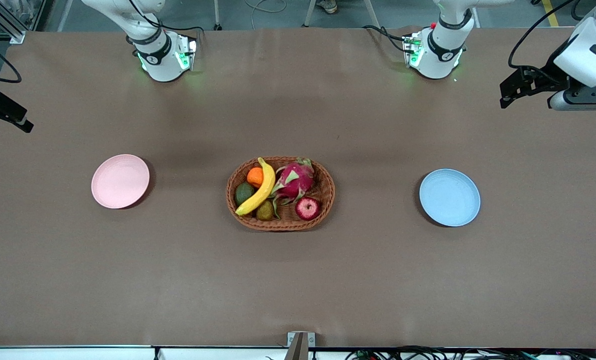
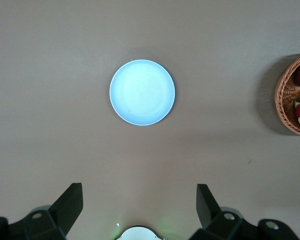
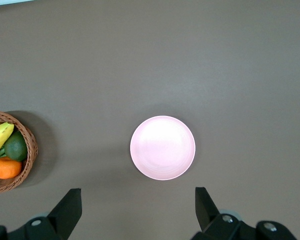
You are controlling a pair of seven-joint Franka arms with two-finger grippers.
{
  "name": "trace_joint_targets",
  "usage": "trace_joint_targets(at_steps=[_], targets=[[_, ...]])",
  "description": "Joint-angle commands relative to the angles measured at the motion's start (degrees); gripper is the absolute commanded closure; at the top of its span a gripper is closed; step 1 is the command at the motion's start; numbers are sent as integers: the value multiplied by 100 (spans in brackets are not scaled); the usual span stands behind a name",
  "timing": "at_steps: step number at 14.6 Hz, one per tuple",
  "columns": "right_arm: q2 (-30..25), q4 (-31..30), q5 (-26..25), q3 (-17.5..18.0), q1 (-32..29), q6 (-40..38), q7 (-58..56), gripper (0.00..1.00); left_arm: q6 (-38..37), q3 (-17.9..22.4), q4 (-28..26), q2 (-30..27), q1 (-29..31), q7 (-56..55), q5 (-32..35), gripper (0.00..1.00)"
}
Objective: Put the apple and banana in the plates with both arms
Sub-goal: 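Reach the right gripper to the banana while the left gripper reaches the apple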
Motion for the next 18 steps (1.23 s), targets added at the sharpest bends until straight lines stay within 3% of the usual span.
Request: trace_joint_targets(at_steps=[1,4,7,10,13,18], targets=[[-116,-102,-116,93,-95,1,-66,0,-100,13,133,47,7,43,0,0],[-116,-94,-116,93,-86,10,-84,0,-91,4,142,100,-37,26,166,0],[-116,-85,-116,93,-86,-51,-75,0,-65,-83,431,616,-133,9,176,0],[-99,-85,-116,93,-86,-69,-75,0,180,-495,546,1162,-186,-236,158,0],[68,-76,-124,93,-77,-26,-75,0,708,-769,529,1610,-510,-1543,167,0],[665,126,-195,102,405,71,-75,0,1489,-769,520,2436,-1328,-3012,140,0]])
